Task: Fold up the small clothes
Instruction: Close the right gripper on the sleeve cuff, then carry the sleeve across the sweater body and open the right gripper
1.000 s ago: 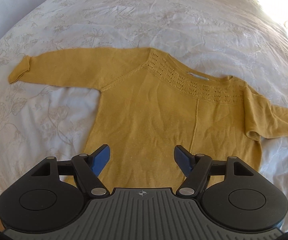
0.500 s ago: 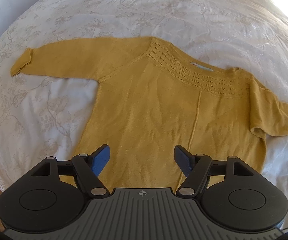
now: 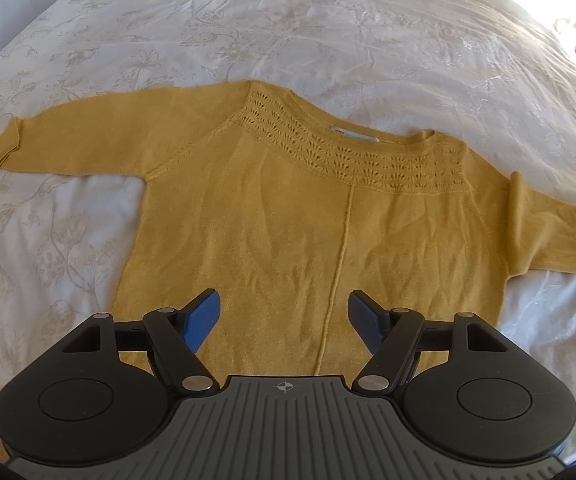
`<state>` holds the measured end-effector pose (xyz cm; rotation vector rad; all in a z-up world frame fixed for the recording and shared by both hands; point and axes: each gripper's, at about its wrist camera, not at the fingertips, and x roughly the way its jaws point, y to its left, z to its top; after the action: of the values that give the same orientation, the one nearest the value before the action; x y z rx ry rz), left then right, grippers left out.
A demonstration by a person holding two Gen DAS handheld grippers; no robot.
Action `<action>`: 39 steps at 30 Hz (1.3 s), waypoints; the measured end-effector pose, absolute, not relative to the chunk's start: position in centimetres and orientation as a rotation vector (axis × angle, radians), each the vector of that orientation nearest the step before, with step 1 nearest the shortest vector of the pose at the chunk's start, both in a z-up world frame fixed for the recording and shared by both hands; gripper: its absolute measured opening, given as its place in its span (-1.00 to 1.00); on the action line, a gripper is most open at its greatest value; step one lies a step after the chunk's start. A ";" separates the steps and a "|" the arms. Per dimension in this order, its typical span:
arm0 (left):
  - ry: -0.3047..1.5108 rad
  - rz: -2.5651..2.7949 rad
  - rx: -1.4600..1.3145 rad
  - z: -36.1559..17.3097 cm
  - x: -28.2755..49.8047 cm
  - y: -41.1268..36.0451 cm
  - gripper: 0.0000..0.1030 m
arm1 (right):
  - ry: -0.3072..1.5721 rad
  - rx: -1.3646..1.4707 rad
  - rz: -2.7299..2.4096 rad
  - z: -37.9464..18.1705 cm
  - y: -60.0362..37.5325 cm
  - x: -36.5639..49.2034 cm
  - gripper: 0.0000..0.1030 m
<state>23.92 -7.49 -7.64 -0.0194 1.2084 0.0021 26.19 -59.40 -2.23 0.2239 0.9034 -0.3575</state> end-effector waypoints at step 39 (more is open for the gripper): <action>1.133 0.063 0.031 -7.4 22.3 11.2 0.36 | 0.892 0.364 0.290 -6.5 -12.5 31.8 -0.74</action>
<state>22.27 11.15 -7.41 0.0310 1.1327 0.0630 31.82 -12.54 -6.46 0.3636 0.8917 0.2895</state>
